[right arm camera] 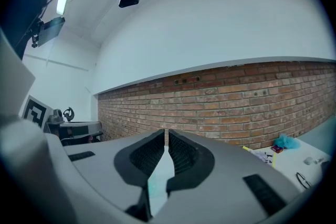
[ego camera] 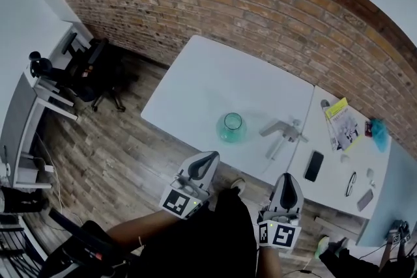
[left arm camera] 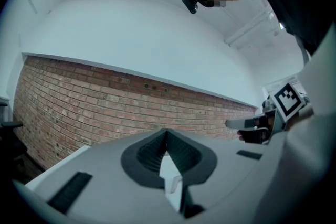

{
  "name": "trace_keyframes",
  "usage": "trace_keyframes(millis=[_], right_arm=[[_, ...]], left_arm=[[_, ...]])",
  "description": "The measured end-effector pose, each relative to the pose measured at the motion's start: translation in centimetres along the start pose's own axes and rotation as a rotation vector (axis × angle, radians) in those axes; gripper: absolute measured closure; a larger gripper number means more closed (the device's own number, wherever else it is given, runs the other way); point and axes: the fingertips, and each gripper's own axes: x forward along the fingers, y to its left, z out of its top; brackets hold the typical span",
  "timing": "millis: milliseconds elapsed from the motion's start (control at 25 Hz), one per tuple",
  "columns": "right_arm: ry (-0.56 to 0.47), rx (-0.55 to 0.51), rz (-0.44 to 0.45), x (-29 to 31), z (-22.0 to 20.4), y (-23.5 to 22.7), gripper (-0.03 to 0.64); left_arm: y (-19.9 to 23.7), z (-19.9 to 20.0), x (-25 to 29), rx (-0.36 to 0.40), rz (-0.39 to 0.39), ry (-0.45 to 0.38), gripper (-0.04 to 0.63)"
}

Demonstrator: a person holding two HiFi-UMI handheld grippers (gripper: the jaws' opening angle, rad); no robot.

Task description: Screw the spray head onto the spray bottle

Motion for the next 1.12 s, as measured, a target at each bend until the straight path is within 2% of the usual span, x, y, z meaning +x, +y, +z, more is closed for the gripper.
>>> trace_keyframes(millis=[160, 360, 560, 840, 1120], right_arm=[[-0.005, -0.004, 0.033, 2.0, 0.5, -1.9, 0.607], [-0.026, -0.016, 0.083, 4.5, 1.4, -3.9, 0.607], [-0.015, -0.024, 0.12, 6.7, 1.0, -5.9, 0.607], [0.015, -0.023, 0.112, 8.4, 0.8, -5.7, 0.607], [0.025, -0.014, 0.08, 9.3, 0.7, -3.7, 0.607]], left_arm=[[-0.2, 0.7, 1.9, 0.004, 0.035, -0.026, 0.594], [-1.0, 0.0, 4.0, 0.001, 0.069, -0.008, 0.594], [-0.3, -1.1, 5.4, 0.019, 0.145, 0.008, 0.594], [1.0, -3.0, 5.9, 0.032, 0.122, 0.094, 0.594], [2.8, -4.6, 6.1, 0.011, 0.083, 0.097, 0.592]])
